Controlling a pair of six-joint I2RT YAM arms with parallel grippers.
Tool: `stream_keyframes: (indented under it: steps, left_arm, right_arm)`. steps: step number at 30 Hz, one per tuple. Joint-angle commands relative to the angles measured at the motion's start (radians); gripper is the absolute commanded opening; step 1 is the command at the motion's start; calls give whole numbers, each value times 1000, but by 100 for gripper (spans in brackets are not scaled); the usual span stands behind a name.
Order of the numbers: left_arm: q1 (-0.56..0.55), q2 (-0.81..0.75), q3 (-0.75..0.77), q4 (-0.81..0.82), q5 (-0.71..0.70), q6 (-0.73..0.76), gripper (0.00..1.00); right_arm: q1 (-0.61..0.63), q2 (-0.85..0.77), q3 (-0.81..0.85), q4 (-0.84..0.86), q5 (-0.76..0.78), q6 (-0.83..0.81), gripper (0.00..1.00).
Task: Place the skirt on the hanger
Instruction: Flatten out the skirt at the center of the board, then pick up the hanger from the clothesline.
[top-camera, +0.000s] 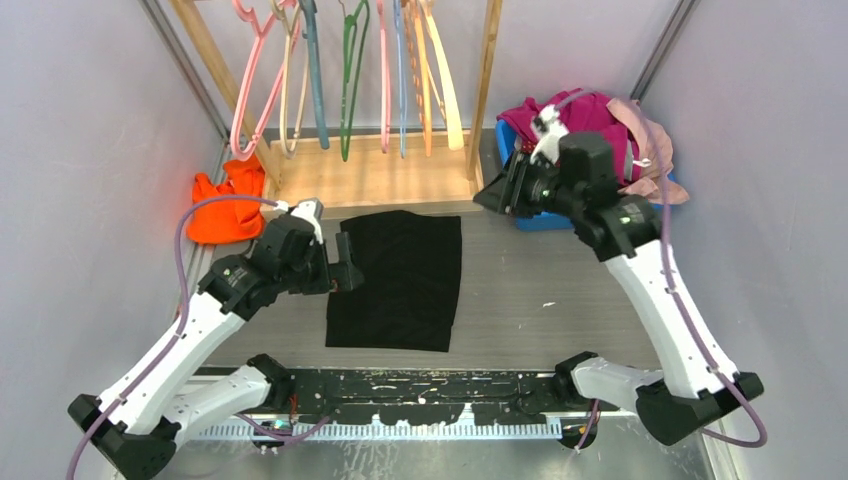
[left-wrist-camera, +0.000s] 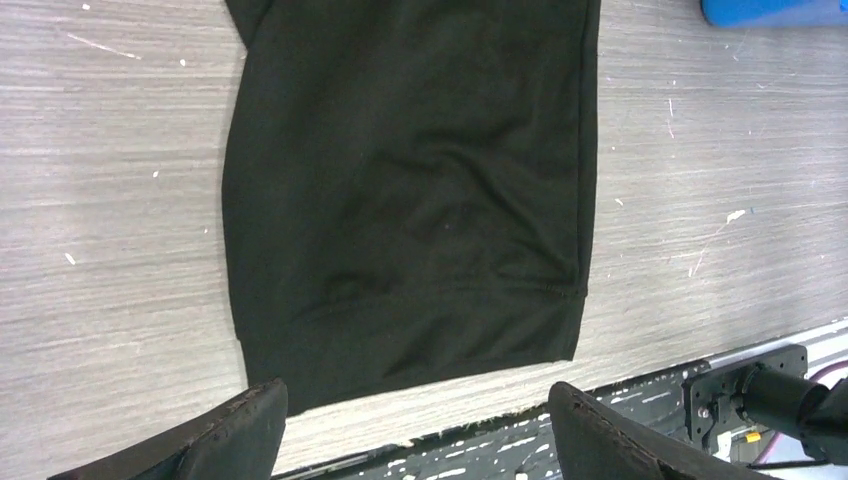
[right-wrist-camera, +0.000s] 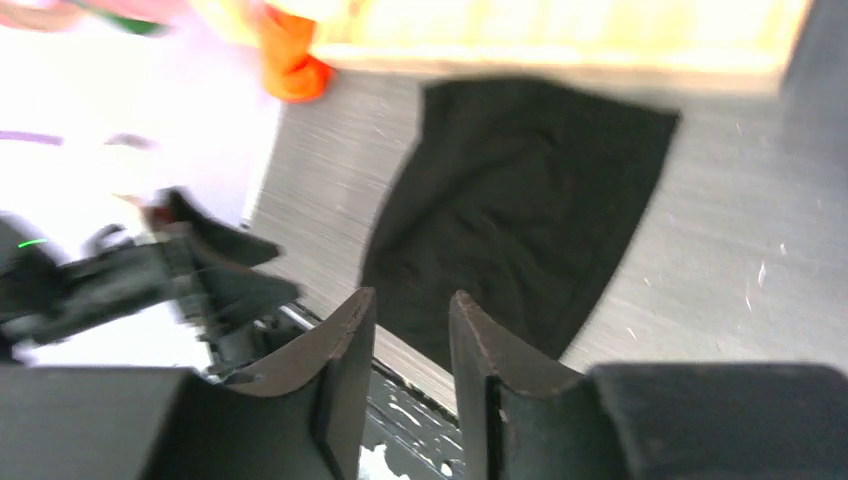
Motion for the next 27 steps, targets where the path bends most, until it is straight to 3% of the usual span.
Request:
stream_keyframes:
  steps: [1, 7, 13, 22, 27]
  left_arm:
    - [31, 71, 40, 54, 9, 35, 100]
    - [108, 129, 5, 86, 117, 34, 100]
    - [119, 124, -51, 137, 152, 40, 100]
    - [119, 81, -76, 148, 160, 40, 100]
    - [119, 45, -100, 149, 156, 40, 100]
  right_arm:
    - [44, 36, 284, -88, -16, -48, 36]
    - [93, 240, 658, -44, -9, -32, 28]
    - [127, 498, 913, 60, 27, -2, 26]
    - [153, 748, 1114, 171, 60, 57, 26]
    - [163, 783, 1113, 189, 136, 58, 26]
